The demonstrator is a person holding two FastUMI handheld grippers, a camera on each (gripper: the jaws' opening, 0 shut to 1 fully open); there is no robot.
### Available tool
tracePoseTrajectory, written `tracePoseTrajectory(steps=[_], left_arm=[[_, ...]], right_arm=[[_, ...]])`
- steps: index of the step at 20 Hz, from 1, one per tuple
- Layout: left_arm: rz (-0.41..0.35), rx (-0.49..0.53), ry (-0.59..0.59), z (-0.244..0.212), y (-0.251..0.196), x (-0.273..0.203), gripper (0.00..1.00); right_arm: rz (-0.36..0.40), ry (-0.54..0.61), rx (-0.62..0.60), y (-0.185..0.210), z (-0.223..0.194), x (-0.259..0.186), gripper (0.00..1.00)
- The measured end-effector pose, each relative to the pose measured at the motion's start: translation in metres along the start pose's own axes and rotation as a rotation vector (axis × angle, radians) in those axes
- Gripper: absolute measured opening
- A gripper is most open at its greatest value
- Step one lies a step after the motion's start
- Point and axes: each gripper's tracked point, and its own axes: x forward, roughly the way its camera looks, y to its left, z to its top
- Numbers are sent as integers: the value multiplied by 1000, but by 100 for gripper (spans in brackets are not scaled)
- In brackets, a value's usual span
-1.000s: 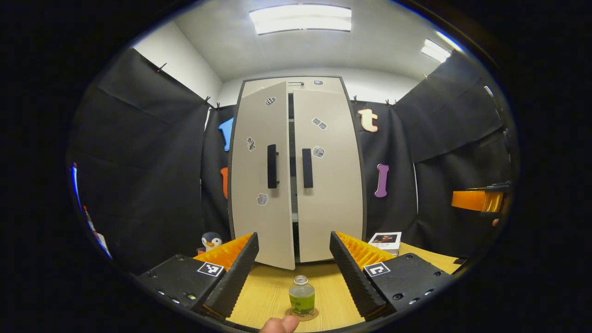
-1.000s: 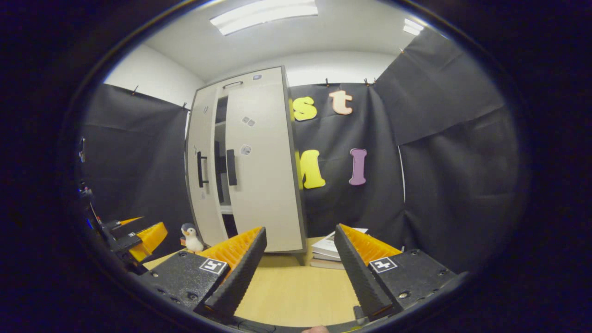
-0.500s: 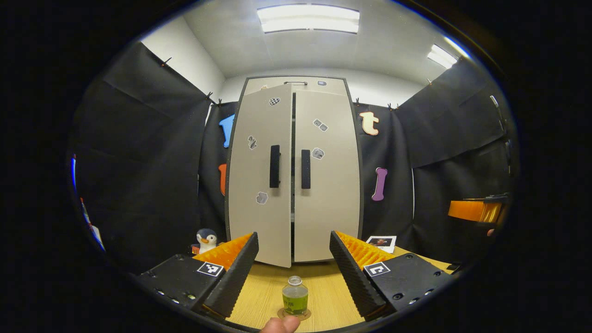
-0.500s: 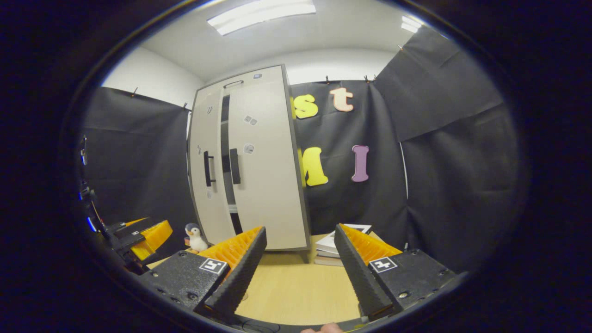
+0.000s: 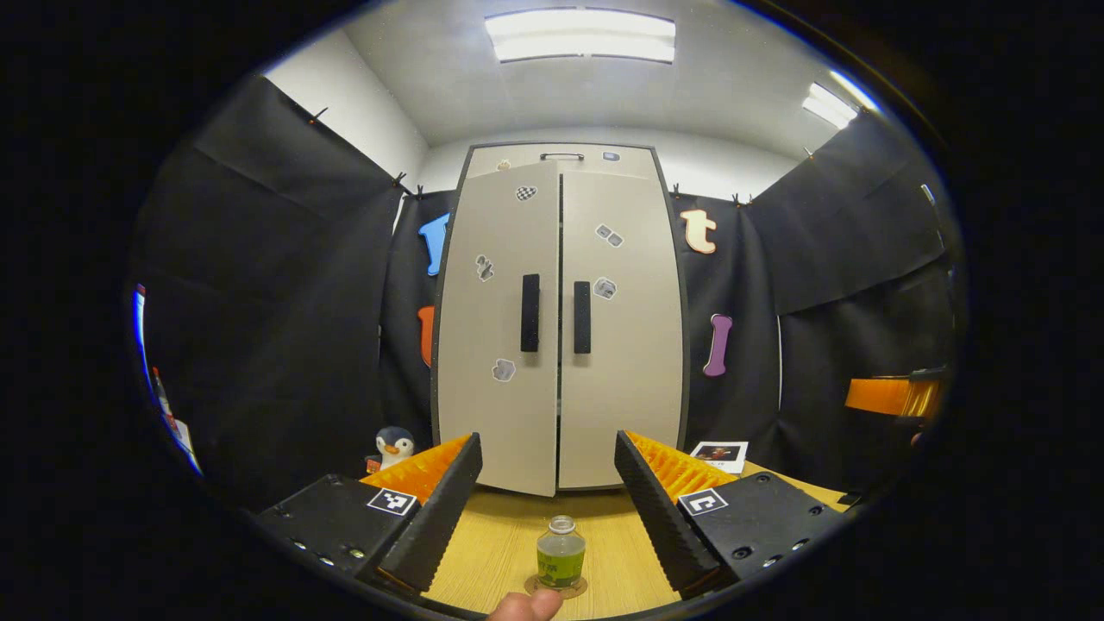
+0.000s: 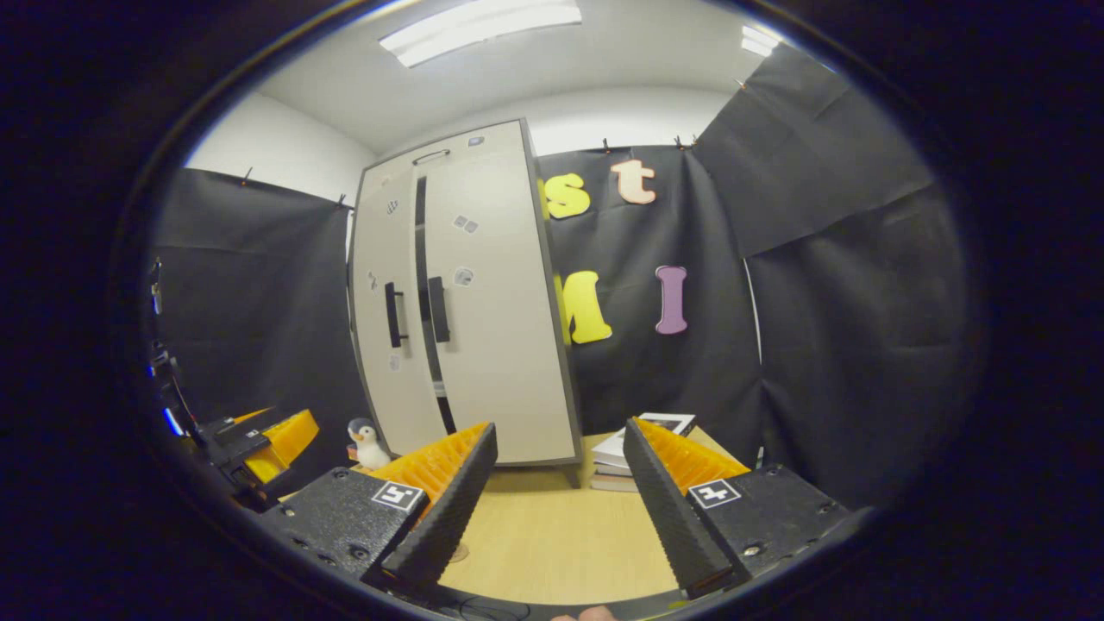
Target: Grasp the bottle in the cabinet with the left hand and place it on the coaster, then close the right door with the right hand and the left door with the left hand.
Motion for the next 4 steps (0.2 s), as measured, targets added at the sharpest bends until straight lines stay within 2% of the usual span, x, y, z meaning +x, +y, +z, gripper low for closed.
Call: tracePoseTrajectory(steps=[2,3,4], left_arm=[[0,0,5,0,-1,-1,94],[0,-2,4,0,0,0,90],[2,-4,4,1,1,-1,94]], right_arm=[[4,2,4,2,-1,0,97],[5,3,5,3,-2,0,97],[6,6,5,3,-2,1,97]])
